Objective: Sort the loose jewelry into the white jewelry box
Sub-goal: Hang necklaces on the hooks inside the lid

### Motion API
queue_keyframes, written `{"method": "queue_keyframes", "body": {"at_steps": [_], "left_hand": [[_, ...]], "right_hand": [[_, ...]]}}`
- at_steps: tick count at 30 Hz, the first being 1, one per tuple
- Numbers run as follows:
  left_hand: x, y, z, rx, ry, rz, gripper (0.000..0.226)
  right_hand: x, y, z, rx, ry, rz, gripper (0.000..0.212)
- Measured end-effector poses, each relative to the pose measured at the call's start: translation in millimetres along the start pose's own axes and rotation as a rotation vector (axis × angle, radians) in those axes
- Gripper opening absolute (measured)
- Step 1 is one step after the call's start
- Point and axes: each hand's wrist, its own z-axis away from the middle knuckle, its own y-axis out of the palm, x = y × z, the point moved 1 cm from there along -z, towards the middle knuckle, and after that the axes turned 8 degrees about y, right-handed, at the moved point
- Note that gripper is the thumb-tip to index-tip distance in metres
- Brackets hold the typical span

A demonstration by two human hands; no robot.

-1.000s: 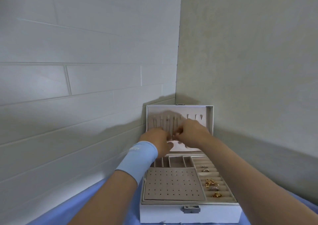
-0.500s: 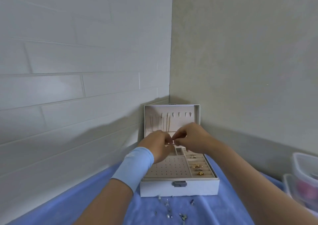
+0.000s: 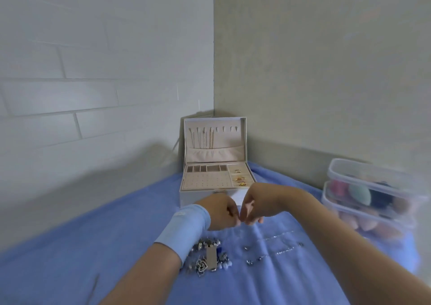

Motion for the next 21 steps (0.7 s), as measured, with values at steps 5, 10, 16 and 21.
{"method": "queue_keyframes", "body": {"at_steps": [5, 10, 16, 21], "left_hand": [[-15, 31, 6, 0.167, -0.058, 0.003, 0.032], [-17, 39, 7, 0.12, -0.059, 0.009, 0.011], [0, 19, 8, -0.02, -0.014, 0.139, 0.008], [21, -8, 17, -0.099, 0.007, 0.343, 0.007]], "right_hand": [[-7, 20, 20, 0.072, 0.041, 0.076, 0.019], [-14, 30, 19, 0.035, 0.074, 0.08, 0.018], [-7, 26, 14, 0.011, 0.01, -0.019, 0.011], [5, 14, 5, -0.001, -0.066, -0.188, 0.018]]}}
